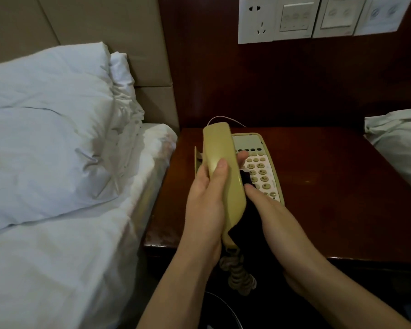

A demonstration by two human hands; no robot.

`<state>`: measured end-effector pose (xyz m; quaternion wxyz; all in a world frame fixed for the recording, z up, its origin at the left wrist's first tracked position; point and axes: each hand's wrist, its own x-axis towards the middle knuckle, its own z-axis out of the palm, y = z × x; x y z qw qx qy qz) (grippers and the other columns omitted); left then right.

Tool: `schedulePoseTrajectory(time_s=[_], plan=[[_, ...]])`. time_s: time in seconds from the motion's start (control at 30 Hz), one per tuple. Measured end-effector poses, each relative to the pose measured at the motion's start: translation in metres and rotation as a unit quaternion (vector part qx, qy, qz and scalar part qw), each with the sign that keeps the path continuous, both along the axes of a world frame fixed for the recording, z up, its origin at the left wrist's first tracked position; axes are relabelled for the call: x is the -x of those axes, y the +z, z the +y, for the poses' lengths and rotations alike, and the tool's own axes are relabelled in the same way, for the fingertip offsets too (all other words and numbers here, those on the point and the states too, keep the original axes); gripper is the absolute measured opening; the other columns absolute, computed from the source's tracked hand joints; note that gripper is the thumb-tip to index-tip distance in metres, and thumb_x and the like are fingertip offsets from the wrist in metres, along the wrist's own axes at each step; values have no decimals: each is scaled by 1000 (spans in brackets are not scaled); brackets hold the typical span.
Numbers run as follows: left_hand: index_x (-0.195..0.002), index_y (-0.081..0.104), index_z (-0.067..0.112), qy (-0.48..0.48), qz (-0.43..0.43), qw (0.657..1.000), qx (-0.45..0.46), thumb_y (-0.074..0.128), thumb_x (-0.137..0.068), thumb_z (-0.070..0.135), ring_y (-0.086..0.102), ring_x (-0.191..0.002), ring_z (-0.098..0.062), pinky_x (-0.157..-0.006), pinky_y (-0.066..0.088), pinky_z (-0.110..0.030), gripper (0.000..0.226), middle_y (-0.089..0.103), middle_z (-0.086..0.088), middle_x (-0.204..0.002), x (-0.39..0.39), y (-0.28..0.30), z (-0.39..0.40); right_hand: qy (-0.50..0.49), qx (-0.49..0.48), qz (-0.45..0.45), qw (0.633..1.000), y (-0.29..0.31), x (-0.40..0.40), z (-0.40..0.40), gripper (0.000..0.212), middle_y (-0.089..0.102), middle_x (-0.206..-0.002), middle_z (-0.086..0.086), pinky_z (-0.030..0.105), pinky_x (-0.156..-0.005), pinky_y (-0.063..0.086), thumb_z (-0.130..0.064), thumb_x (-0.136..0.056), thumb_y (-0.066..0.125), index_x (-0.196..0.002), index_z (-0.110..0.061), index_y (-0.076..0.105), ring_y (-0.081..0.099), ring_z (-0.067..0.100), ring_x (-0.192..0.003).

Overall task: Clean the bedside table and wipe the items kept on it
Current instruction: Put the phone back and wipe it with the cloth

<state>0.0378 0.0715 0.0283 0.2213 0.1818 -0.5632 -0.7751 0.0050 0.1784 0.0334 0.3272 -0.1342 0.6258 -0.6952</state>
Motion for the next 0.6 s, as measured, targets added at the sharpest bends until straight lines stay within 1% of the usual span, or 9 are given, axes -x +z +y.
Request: schedulePoseTrajectory(time_s=[0.07, 0.13, 0.17, 0.23, 0.33, 0.4, 0.47, 0.53, 0.6], plan=[[-132, 66, 16, 24, 0, 999, -46, 47, -107, 32, 71, -115, -18, -100, 57, -39, 35, 76, -3, -120, 1, -2, -5, 10, -2, 60, 998, -8, -12, 1, 24, 69, -113, -23, 24, -90, 49, -50, -97, 45, -114, -46, 61, 64, -5, -104], [-132, 66, 12, 40, 0, 991, -130, 50, -106, 35, 69, -118, -30, -106, 52, -52, 39, 74, -13, -123, 1, -4, -9, 23, -60, 194, 979, -14, -22, 2, 34, 64, -117, -24, 24, -90, 48, -57, -94, 39, -126, -50, 48, 59, -7, -108], [-130, 68, 10, 47, 3, 986, -158, 50, -106, 36, 68, -120, -32, -109, 50, -54, 40, 73, -15, -124, 0, -6, -11, 14, -103, 261, 960, -16, -23, 3, 40, 62, -116, -23, 25, -88, 50, -61, -92, 37, -128, -47, 44, 59, -6, -107], [-127, 69, 8, 52, 6, 985, -166, 48, -107, 34, 69, -119, -31, -109, 49, -53, 39, 74, -15, -122, -2, -6, -7, -14, -185, 354, 917, -14, -15, 4, 44, 62, -106, -19, 28, -80, 52, -65, -90, 32, -124, -41, 45, 61, -1, -95], [-130, 68, 19, 31, -8, 993, -118, 48, -107, 32, 74, -110, -22, -103, 54, -45, 33, 77, -6, -116, -4, -2, 6, -47, -267, 432, 860, -7, 5, 0, 39, 59, -80, -13, 29, -63, 45, -65, -94, 23, -99, -36, 49, 58, 2, -70], [-135, 64, 28, 17, -15, 997, -73, 51, -105, 35, 72, -113, -17, -104, 53, -42, 33, 76, 1, -119, -4, -4, 14, -70, -270, 445, 851, -3, 11, -4, 41, 58, -69, -11, 27, -57, 41, -63, -95, 21, -85, -34, 48, 57, 3, -60], [-136, 64, 27, 16, -10, 998, -52, 49, -106, 36, 69, -118, -18, -106, 51, -43, 35, 75, 1, -123, -4, -6, 16, -66, -261, 424, 865, -4, 8, -3, 44, 59, -65, -9, 25, -54, 41, -66, -94, 22, -82, -33, 49, 58, 4, -55], [-131, 68, 20, 28, 1, 999, -42, 43, -108, 35, 69, -118, -20, -105, 53, -41, 37, 76, -1, -122, -4, -6, 10, -30, -253, 382, 888, -8, 2, 3, 45, 64, -69, -9, 24, -56, 45, -70, -91, 27, -86, -34, 53, 61, 3, -59], [-121, 75, 17, 53, 12, 997, -57, 39, -109, 38, 70, -117, -20, -104, 51, -43, 44, 77, -2, -119, -5, -4, 3, 20, -225, 300, 927, -12, -3, 10, 48, 70, -81, -13, 25, -66, 51, -76, -84, 36, -95, -36, 59, 66, -1, -71]])
